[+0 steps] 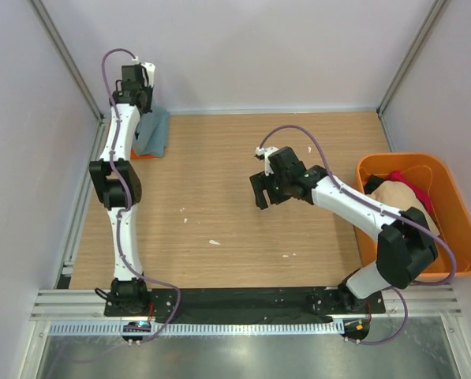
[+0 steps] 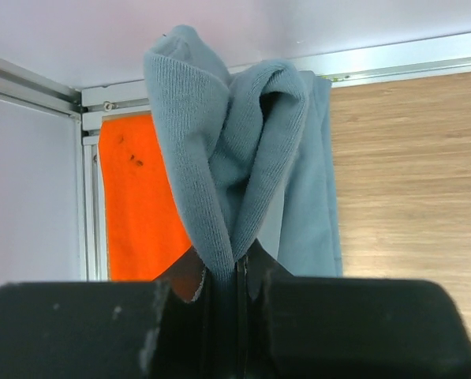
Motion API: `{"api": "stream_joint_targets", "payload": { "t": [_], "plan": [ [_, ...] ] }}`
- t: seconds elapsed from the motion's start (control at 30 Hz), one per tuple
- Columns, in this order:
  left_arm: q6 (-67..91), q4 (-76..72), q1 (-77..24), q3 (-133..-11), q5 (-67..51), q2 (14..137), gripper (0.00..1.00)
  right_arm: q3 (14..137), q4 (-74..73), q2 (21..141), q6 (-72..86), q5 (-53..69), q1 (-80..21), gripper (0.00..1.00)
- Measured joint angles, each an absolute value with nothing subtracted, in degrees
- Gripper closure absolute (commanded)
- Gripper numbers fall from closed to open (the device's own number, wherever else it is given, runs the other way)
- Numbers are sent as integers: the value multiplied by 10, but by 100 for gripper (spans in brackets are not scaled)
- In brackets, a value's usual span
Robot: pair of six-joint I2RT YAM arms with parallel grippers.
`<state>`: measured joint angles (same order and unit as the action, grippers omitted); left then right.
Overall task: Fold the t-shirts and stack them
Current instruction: Neatly place the folded tshirt to the corner
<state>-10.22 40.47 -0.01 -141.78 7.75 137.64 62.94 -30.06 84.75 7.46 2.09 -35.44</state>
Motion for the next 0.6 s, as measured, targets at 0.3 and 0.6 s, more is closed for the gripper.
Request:
{"api": "stream_joint_targets", "payload": {
  "t": [0.3, 0.6],
  "plan": [
    [-127, 347, 29, -1421, 155, 1408, 8, 674, -307, 907, 88, 30, -340, 20],
    [-138, 246, 41, -1454, 339, 1459, 0, 700, -322, 929, 112, 38, -329, 19]
  ]
}}
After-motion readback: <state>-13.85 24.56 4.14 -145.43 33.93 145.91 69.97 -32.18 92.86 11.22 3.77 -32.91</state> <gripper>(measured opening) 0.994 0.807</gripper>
